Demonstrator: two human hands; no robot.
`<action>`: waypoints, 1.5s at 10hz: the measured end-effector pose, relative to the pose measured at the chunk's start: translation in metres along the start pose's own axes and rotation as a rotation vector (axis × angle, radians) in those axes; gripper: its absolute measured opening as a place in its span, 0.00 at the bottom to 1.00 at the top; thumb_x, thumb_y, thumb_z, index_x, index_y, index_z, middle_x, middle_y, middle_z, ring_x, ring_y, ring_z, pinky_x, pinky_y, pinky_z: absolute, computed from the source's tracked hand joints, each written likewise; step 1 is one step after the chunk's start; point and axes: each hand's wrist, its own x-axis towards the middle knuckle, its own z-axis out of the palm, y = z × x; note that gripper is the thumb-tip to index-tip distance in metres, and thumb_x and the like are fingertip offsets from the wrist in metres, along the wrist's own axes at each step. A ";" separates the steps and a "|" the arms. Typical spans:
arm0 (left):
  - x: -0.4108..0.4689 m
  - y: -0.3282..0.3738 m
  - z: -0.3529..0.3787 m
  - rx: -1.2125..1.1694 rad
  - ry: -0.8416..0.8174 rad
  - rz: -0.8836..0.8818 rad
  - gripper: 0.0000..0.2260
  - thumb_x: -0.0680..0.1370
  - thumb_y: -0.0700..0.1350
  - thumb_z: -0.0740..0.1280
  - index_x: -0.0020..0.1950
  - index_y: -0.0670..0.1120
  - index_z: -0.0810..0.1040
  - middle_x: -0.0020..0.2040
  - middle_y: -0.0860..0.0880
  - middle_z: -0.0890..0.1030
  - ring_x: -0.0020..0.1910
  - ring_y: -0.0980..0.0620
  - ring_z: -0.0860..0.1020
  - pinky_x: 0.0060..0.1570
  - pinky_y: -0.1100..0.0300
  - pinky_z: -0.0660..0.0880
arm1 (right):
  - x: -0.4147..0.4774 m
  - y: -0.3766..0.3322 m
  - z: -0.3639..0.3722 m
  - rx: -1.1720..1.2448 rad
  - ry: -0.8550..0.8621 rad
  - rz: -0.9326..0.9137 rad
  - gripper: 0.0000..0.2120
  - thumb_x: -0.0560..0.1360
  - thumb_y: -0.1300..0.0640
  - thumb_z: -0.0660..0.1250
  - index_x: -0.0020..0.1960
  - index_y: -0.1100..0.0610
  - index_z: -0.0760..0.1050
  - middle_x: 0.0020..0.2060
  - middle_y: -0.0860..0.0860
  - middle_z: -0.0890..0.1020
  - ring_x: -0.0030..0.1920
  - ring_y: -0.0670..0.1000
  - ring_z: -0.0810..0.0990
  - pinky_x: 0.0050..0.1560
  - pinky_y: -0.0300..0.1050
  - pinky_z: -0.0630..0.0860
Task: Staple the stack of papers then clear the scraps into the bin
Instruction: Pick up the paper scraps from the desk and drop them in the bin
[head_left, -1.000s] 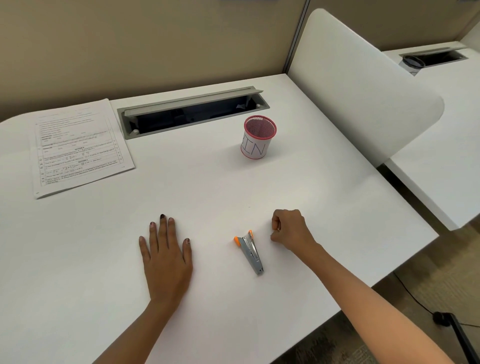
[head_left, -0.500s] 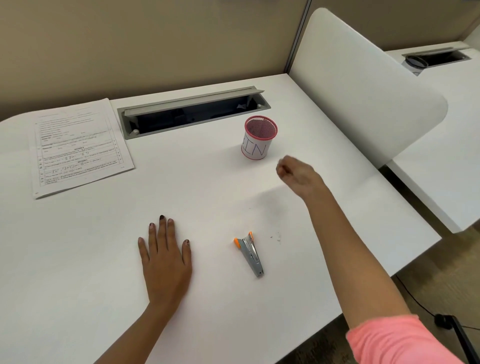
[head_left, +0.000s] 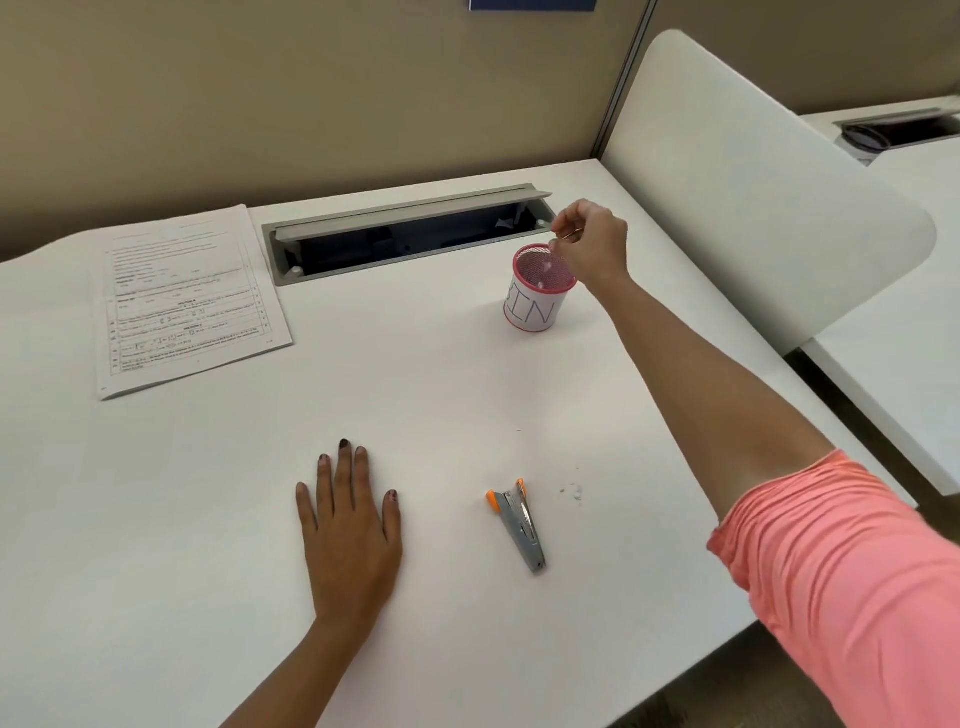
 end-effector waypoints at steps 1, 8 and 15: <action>0.000 0.000 0.000 0.002 -0.001 0.001 0.27 0.80 0.54 0.49 0.77 0.42 0.59 0.78 0.46 0.59 0.78 0.44 0.56 0.76 0.43 0.51 | 0.004 0.001 0.004 -0.131 0.007 -0.124 0.13 0.64 0.75 0.65 0.42 0.61 0.80 0.38 0.56 0.83 0.38 0.50 0.76 0.43 0.38 0.75; 0.000 0.001 0.000 0.001 -0.001 0.000 0.27 0.80 0.54 0.49 0.77 0.42 0.59 0.78 0.46 0.59 0.78 0.44 0.57 0.76 0.43 0.51 | -0.012 0.012 0.006 -0.099 -0.025 -0.183 0.15 0.69 0.74 0.60 0.46 0.63 0.83 0.36 0.61 0.85 0.39 0.57 0.83 0.47 0.42 0.78; 0.000 0.001 -0.002 -0.005 -0.003 0.001 0.27 0.80 0.54 0.48 0.77 0.42 0.60 0.78 0.45 0.59 0.77 0.44 0.57 0.75 0.42 0.52 | -0.227 0.087 -0.007 0.028 0.010 0.141 0.22 0.74 0.74 0.54 0.59 0.57 0.77 0.55 0.50 0.82 0.59 0.49 0.79 0.59 0.27 0.68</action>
